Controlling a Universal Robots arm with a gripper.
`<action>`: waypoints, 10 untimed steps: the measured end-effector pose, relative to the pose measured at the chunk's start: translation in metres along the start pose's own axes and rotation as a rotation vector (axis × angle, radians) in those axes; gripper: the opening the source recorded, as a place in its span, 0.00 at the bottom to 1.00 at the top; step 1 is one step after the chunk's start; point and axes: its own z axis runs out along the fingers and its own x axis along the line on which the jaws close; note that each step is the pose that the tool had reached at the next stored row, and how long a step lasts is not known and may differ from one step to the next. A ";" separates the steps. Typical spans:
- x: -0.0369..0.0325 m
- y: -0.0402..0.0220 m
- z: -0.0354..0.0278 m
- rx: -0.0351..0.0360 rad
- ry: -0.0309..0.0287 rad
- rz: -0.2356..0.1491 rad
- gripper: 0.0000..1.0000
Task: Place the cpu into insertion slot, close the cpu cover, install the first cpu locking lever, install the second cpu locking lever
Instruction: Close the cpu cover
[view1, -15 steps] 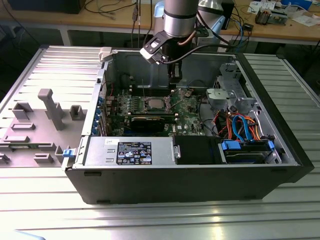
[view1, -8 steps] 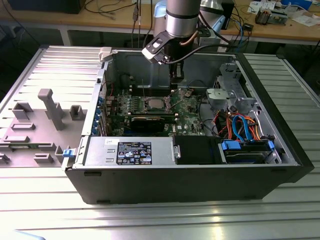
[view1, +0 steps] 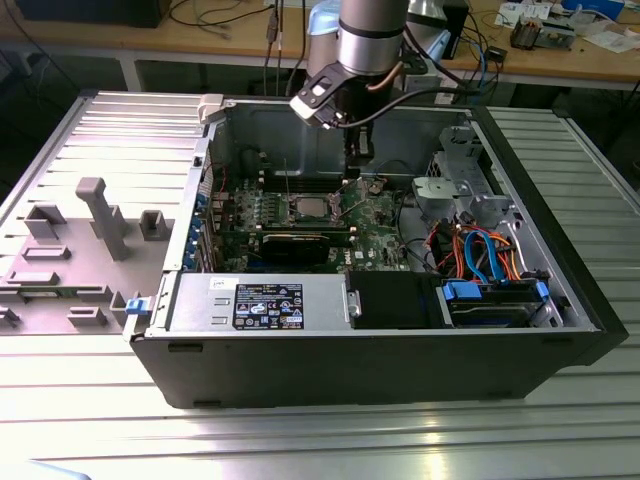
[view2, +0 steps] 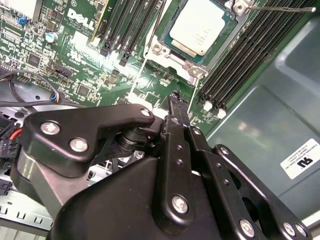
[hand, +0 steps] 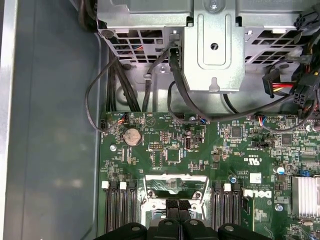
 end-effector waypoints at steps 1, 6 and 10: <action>0.0000 0.0006 0.0000 0.0000 0.0000 0.000 0.11; 0.0000 0.0015 0.0001 0.0000 0.0000 0.000 0.11; 0.0000 0.0023 0.0001 0.0000 0.0000 0.000 0.11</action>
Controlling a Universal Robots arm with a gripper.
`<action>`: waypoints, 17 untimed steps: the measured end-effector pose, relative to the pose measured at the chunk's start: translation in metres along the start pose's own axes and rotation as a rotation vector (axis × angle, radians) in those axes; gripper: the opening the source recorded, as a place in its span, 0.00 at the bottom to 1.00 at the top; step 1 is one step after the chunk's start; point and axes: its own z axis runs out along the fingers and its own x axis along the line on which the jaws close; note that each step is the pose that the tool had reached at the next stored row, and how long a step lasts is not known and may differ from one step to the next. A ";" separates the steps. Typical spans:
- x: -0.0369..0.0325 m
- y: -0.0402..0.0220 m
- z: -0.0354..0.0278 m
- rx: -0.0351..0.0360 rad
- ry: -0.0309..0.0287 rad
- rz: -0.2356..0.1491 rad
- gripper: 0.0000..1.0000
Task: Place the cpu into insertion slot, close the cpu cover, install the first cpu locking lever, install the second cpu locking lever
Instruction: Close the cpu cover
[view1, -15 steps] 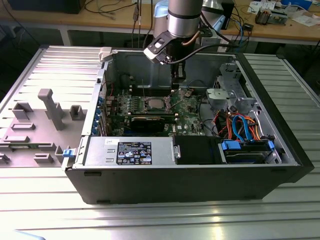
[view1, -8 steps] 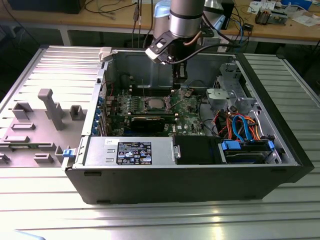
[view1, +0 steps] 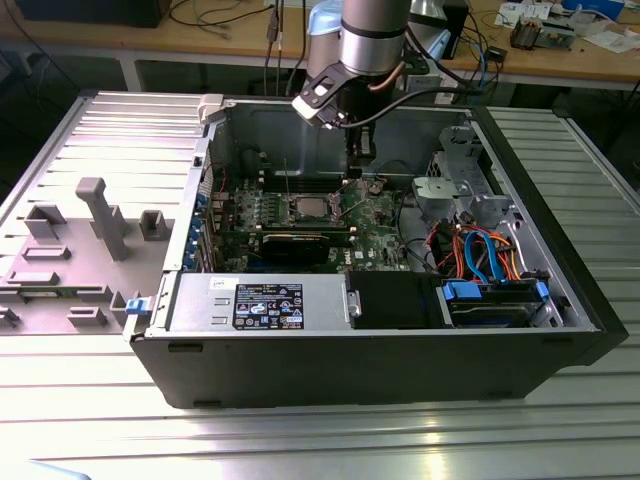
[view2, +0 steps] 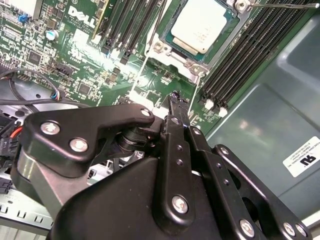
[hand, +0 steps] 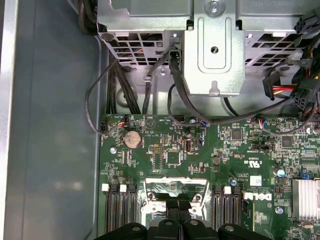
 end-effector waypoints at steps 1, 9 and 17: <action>0.0000 0.0002 0.0000 0.0000 0.0000 0.000 0.11; 0.0000 0.0018 0.0000 0.0000 -0.0001 0.000 0.11; -0.0001 0.0054 0.0002 0.0000 -0.0001 0.000 0.11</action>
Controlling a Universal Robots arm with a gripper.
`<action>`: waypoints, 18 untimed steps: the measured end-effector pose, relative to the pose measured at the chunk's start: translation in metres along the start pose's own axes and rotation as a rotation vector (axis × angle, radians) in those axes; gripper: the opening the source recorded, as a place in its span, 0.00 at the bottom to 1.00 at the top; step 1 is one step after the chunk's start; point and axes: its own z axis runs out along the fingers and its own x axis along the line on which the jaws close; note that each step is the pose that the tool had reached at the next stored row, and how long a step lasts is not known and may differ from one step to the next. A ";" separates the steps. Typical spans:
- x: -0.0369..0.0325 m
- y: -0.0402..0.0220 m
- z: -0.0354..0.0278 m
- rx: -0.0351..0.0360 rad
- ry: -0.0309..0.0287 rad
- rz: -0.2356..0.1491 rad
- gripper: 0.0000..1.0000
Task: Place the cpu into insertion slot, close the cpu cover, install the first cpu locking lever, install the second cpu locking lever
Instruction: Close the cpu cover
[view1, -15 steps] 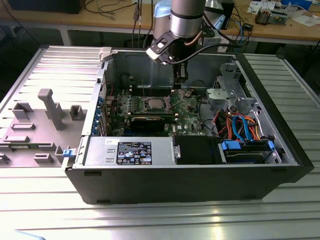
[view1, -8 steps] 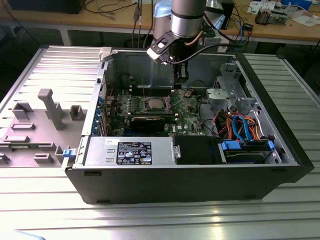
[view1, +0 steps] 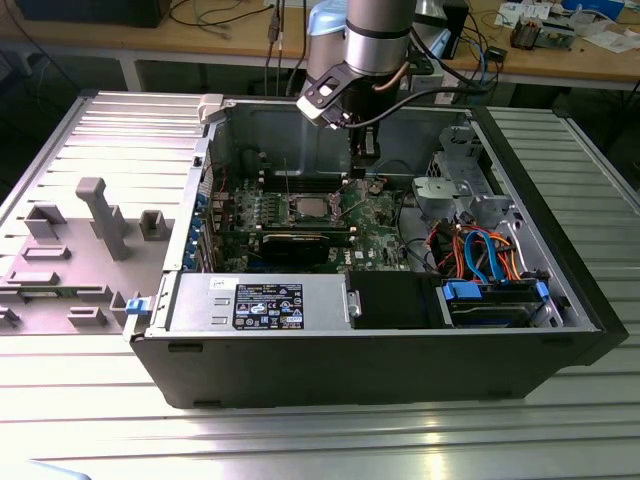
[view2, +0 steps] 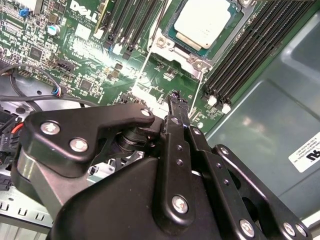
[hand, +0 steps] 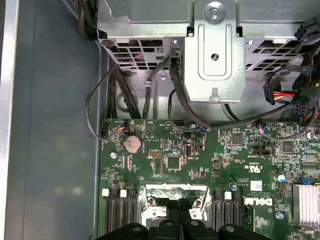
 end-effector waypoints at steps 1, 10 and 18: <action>0.0000 0.0002 0.0000 0.0000 0.0000 0.000 0.11; 0.0000 0.0025 0.0001 0.0000 0.0000 0.000 0.11; -0.0001 0.0044 0.0001 0.0001 0.0000 0.000 0.11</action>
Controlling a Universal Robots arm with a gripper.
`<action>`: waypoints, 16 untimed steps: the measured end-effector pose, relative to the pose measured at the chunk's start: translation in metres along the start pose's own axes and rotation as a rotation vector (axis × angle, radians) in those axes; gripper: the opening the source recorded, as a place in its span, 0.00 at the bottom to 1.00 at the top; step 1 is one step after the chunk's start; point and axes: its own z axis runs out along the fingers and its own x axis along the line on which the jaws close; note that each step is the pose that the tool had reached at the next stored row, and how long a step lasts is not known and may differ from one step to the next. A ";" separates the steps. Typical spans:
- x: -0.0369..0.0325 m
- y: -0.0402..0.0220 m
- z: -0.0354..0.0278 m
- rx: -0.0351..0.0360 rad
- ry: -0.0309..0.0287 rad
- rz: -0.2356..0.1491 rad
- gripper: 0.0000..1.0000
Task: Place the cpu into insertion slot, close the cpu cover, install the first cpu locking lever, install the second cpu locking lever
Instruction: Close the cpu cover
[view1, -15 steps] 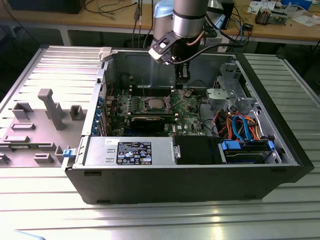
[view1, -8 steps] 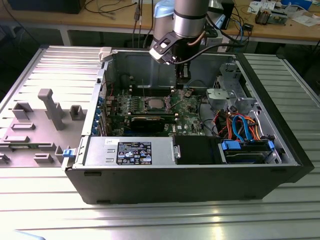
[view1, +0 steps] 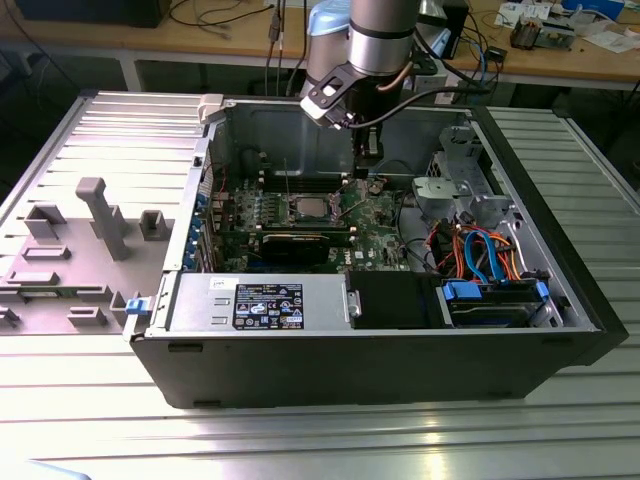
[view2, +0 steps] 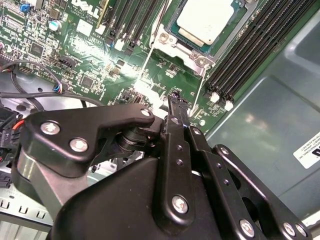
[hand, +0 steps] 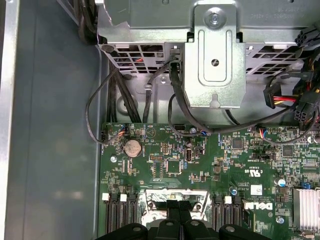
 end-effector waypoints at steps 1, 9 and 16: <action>0.0000 0.0001 0.0000 -0.0001 0.0000 0.000 0.11; -0.0001 0.0036 0.0001 0.0000 0.0000 0.000 0.11; -0.0002 0.0074 0.0002 0.0000 0.0000 0.000 0.11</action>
